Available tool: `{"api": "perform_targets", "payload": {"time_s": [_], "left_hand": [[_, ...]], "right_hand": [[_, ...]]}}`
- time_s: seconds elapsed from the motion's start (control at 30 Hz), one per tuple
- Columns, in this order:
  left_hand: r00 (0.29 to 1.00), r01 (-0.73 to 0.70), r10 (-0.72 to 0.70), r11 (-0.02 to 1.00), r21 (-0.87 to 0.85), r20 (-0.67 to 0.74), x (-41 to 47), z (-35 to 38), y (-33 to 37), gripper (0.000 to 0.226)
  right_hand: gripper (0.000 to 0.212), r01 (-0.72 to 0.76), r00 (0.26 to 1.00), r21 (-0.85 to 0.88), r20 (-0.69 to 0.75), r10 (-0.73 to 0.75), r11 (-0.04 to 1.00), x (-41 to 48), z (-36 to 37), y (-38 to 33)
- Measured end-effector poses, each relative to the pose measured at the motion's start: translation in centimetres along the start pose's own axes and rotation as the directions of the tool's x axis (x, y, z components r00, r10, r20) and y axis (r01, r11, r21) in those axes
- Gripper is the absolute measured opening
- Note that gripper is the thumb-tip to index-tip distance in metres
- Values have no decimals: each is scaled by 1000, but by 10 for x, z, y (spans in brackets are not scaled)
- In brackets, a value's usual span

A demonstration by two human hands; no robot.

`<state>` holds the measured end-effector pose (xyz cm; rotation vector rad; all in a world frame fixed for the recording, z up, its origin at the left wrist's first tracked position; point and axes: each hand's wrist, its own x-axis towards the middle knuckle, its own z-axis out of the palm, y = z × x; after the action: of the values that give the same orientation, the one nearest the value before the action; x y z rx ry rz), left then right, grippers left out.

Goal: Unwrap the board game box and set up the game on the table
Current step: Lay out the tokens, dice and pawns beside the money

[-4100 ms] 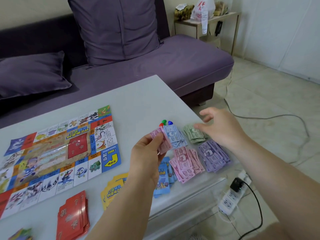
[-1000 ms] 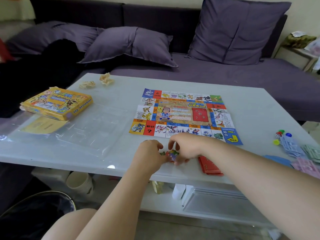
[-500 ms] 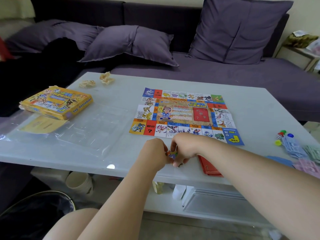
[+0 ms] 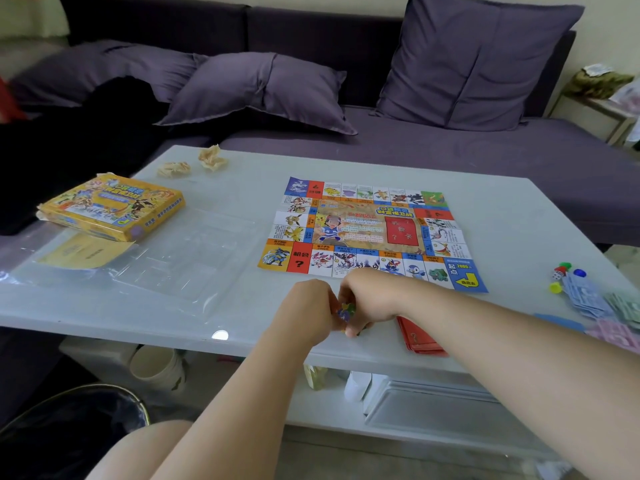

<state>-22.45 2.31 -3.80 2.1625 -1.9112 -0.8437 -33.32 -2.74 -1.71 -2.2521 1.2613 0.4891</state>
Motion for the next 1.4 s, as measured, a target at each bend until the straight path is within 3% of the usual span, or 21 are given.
{"api": "perform_targets", "payload": {"time_s": [0.2, 0.6, 0.77, 0.97, 1.4], "left_hand": [[1000, 7, -7, 997, -82, -5, 0, 2, -3, 40], [999, -2, 1, 999, -33, -33, 1, 0, -5, 23], [994, -37, 33, 999, -39, -103, 1, -4, -7, 25], [980, -2, 7, 1000, 26, -196, 5, -7, -6, 19], [979, -28, 26, 1000, -11, -201, 2, -3, -6, 26]], "right_hand": [[32, -3, 1000, 23, 0, 3, 1000, -3, 0, -1], [40, 80, 983, -31, -166, -84, 996, -5, 4, 1], [20, 125, 947, -49, -293, -134, 991, -4, 3, 6], [24, 156, 886, -27, -439, -152, 987, -3, 8, 3], [30, 213, 865, 186, -492, -96, 959, 3, 26, 14]]}}
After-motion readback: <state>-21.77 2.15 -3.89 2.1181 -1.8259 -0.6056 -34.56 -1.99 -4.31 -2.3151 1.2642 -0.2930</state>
